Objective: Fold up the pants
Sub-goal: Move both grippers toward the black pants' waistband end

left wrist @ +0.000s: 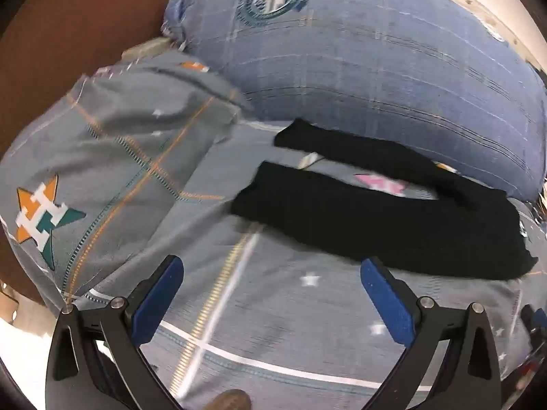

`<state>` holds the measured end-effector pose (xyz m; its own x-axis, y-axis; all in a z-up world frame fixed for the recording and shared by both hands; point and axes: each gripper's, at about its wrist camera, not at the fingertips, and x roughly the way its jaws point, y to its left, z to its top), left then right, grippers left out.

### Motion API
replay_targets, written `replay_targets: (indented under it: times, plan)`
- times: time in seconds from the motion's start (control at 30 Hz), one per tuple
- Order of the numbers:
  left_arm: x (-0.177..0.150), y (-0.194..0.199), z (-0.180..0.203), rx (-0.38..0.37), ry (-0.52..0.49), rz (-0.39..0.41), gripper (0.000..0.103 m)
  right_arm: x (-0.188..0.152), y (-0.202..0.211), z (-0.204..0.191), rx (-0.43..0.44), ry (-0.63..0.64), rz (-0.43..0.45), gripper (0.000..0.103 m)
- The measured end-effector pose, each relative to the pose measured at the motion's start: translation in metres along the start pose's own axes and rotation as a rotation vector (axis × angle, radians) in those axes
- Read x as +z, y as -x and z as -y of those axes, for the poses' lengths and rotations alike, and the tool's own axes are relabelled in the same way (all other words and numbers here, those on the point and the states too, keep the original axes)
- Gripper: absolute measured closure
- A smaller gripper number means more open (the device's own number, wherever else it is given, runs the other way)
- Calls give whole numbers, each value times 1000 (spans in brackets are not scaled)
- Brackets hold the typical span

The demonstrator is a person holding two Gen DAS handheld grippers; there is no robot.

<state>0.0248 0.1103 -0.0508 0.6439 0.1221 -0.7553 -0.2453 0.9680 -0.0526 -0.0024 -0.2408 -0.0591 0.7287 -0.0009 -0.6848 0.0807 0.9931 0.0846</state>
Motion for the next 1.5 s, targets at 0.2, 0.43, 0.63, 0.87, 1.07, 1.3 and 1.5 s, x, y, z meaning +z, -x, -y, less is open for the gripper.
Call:
replay_targets:
  times: [0.2,0.43,0.63,0.87,1.07,1.3,1.5]
  plan:
    - [-17,-24,-35,52,51,-78,0,-3,-10,-2,19,-1,-42,1]
    - [-4,-51,-49,141,20,-65,0,-5,-15,-10,15,35,-54,1]
    - [8,-83,-60,140,43,-92,0,-5,-19,-7,-3,24,-75,1]
    - [11,-115,-76,102,107,-126,0,0,-23,5,-60,13,-71,1]
    - [15,-124,-79,83,134,-108,0,2,-27,26,-106,-28,-79,1]
    - [15,-130,-81,94,127,-87,0,6,-38,50,-173,-45,-87,1]
    - [14,-130,-82,89,135,-65,0,8,-44,74,-215,-73,-95,1]
